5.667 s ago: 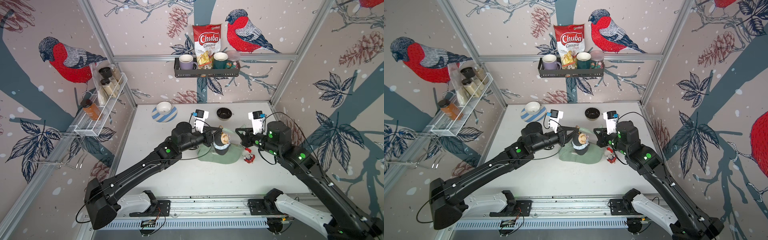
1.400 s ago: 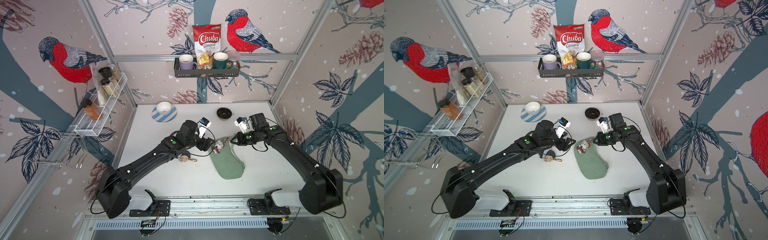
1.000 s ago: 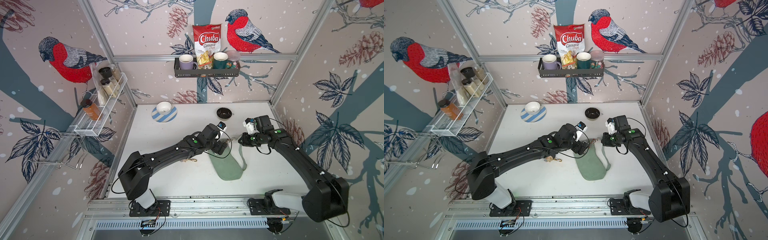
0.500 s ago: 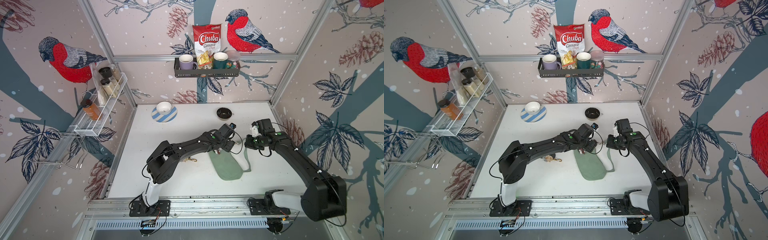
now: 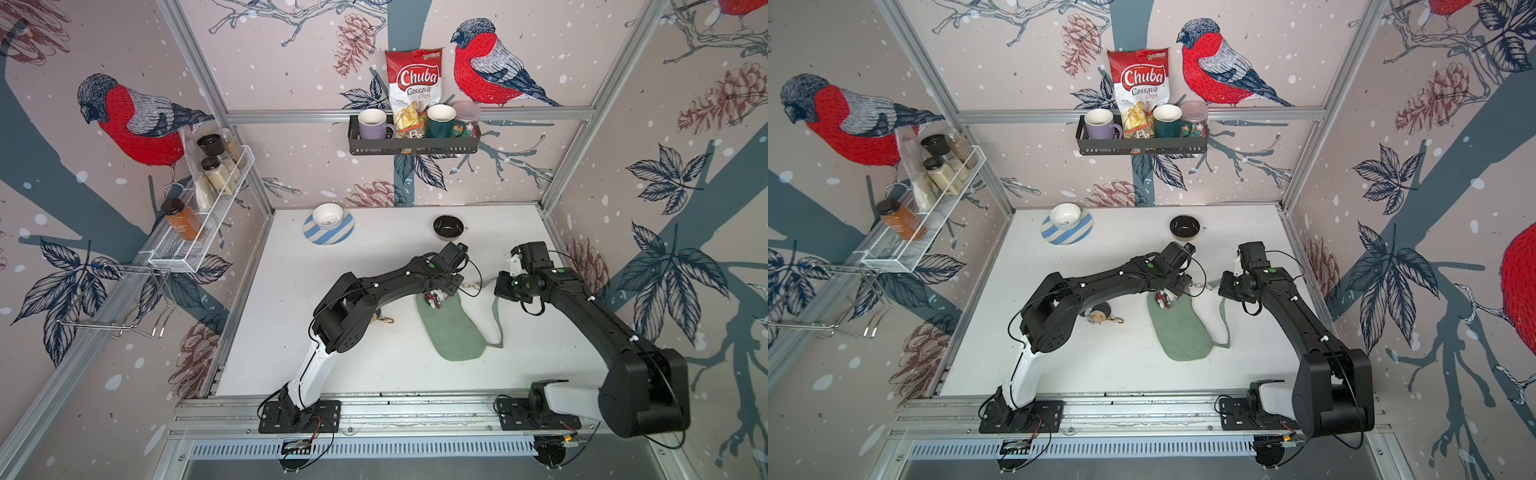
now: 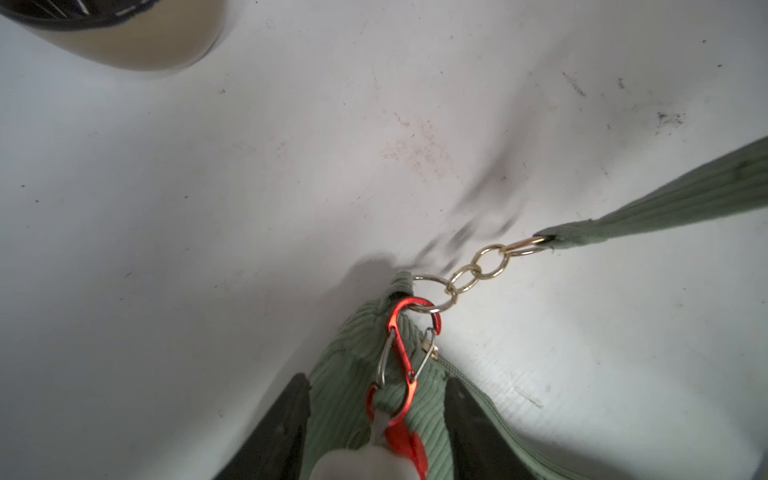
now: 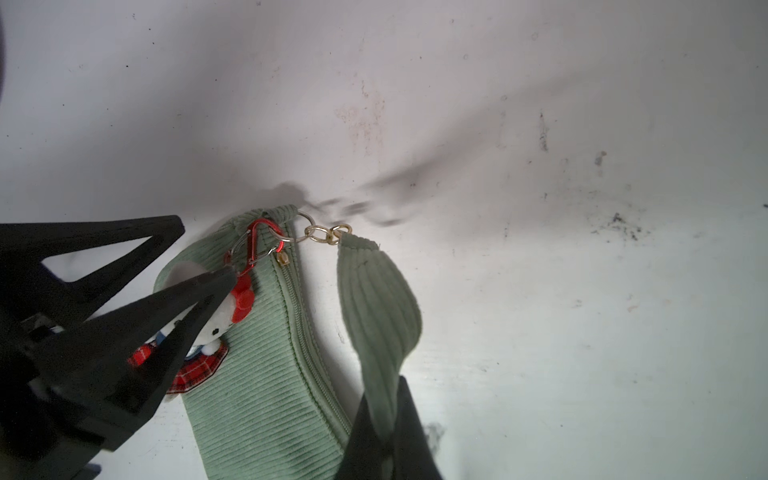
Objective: Remove the decoration from the bag
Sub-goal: Adjust the bag at the center of the board.
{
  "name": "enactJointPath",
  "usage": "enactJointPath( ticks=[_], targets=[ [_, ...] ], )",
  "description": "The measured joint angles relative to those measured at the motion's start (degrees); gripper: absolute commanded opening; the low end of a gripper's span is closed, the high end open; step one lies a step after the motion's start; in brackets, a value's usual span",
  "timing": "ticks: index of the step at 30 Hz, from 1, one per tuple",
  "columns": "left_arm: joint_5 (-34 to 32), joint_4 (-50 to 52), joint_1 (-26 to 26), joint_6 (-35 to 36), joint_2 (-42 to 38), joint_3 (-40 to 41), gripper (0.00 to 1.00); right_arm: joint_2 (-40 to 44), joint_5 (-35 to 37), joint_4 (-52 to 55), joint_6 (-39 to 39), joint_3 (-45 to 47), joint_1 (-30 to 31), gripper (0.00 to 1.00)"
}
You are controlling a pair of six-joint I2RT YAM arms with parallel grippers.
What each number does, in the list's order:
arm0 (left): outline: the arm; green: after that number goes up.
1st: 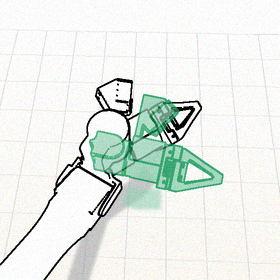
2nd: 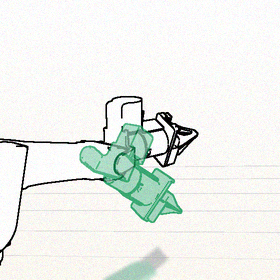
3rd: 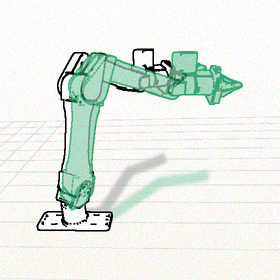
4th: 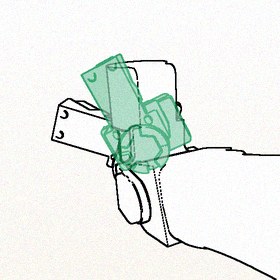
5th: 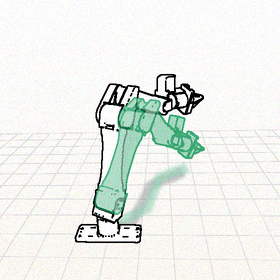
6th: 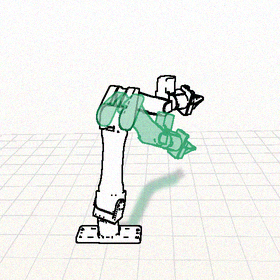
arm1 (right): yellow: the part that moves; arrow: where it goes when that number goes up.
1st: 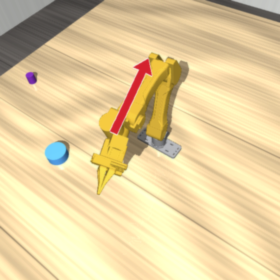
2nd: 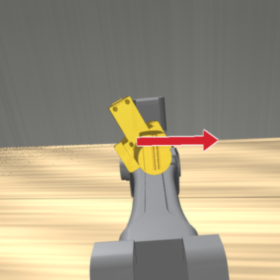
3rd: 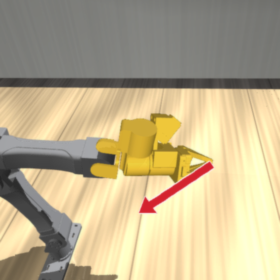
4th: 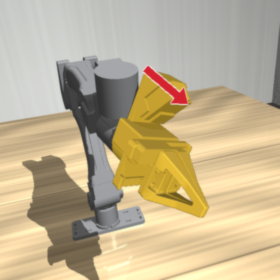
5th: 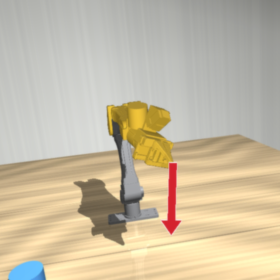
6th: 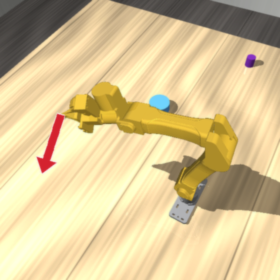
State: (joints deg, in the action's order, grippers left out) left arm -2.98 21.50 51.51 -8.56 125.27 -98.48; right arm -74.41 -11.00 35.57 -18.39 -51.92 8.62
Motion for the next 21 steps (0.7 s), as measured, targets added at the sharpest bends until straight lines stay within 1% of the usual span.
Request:
enactJointPath(
  ticks=[8,11,15,21],
  targets=[
    [-0.1,3.1,0.0,3.0,4.3,-5.7,0.54,0.0,-1.4,-1.2,-0.2,0.4,-0.1,0.0],
    [-0.1,4.1,0.0,4.2,5.0,-6.3,0.53,0.2,-1.6,-1.3,-0.2,0.5,-0.2,0.0],
    [0.0,4.8,0.0,5.6,5.6,-6.5,0.47,0.3,-1.7,-1.3,-0.2,0.5,-0.3,0.0],
    [1.4,5.2,-0.1,6.8,6.2,-6.5,0.46,0.3,-2.2,-1.5,-0.2,0.5,-0.4,0.0]
  ],
)
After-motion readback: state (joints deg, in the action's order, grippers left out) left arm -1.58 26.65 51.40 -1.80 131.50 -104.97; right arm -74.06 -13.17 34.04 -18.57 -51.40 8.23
